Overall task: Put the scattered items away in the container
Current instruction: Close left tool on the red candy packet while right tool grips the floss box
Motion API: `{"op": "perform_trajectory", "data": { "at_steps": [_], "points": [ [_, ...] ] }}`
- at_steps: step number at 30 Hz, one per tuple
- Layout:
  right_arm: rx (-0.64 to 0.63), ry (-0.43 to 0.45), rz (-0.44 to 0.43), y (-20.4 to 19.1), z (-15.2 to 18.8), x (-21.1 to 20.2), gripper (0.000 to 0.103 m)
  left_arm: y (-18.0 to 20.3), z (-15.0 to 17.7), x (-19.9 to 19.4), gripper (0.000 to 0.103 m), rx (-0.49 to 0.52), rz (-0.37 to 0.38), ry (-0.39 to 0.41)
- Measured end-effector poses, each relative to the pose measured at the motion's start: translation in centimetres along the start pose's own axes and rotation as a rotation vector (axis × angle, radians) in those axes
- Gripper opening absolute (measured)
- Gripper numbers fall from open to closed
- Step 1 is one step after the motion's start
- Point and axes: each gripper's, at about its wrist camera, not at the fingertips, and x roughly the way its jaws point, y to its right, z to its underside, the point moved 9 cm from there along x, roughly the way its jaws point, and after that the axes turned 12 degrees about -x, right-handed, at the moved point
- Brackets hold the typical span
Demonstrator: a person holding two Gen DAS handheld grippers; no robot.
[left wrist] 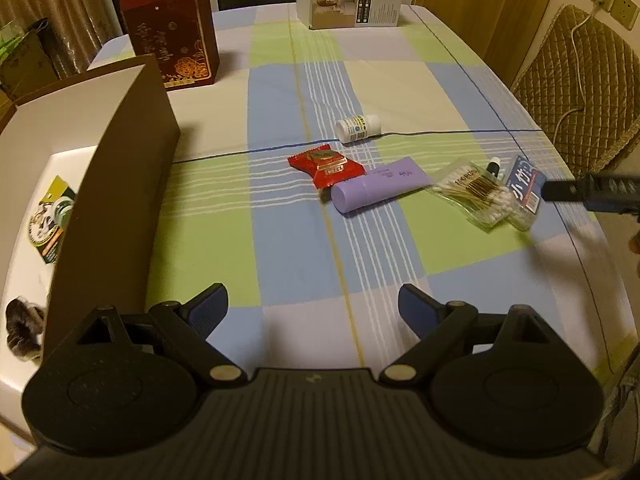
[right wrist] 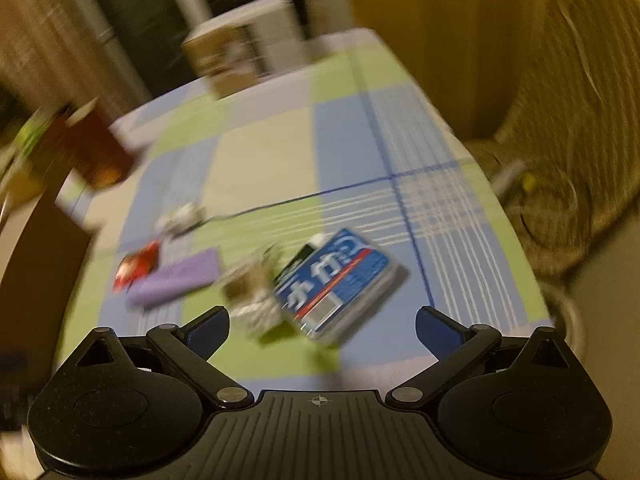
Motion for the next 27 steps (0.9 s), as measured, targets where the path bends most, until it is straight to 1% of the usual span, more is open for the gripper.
{"op": "perform_trajectory", "data": {
  "at_steps": [2,3,4,5,9,10,11,12,13,15,18,21,27],
  "points": [
    [0.072,0.011,0.005,0.6,-0.8,0.8,0.103,0.1,-0.3,0.6,0.090,0.005,0.000,0.001],
    [0.097,0.018,0.010,1.0,-1.2,1.1,0.101,0.1,-0.5,0.8,0.090,0.007,0.000,0.001],
    [0.115,0.023,0.016,1.3,-1.6,1.4,0.090,0.1,-0.7,1.0,0.090,0.009,0.001,0.002],
    [0.129,0.023,0.023,1.5,-1.9,1.7,0.087,0.1,-0.8,1.2,0.089,0.010,0.003,0.002],
    [0.175,0.025,0.038,2.4,-2.8,3.3,0.086,-0.1,-1.5,1.9,0.088,0.006,0.010,0.010],
    [0.171,0.023,0.039,2.3,-2.9,3.5,0.083,0.0,-1.6,2.0,0.087,0.007,0.012,0.012],
    [0.151,0.020,0.050,2.3,-2.9,3.8,0.072,0.0,-1.7,2.1,0.087,0.009,0.015,0.014],
    [0.119,0.006,0.060,2.2,-2.8,4.1,0.059,0.0,-1.8,2.3,0.085,0.011,0.017,0.015],
    [0.100,-0.011,0.058,2.2,-2.7,4.6,0.058,0.0,-1.9,2.5,0.084,0.013,0.019,0.015],
    [0.103,-0.013,0.031,2.1,-2.3,4.6,0.057,0.3,-2.0,2.9,0.082,0.021,0.028,0.015],
    [0.061,-0.035,0.003,1.7,-1.8,4.4,0.057,1.1,-2.1,3.8,0.078,0.062,0.042,0.020],
    [0.025,-0.047,-0.017,1.2,-1.4,4.2,0.057,1.8,-2.9,4.5,0.078,0.104,0.043,0.037],
    [0.011,-0.039,-0.014,0.8,-1.3,4.2,0.057,2.3,-7.2,7.2,0.077,-0.008,0.074,0.026]
  ]
}}
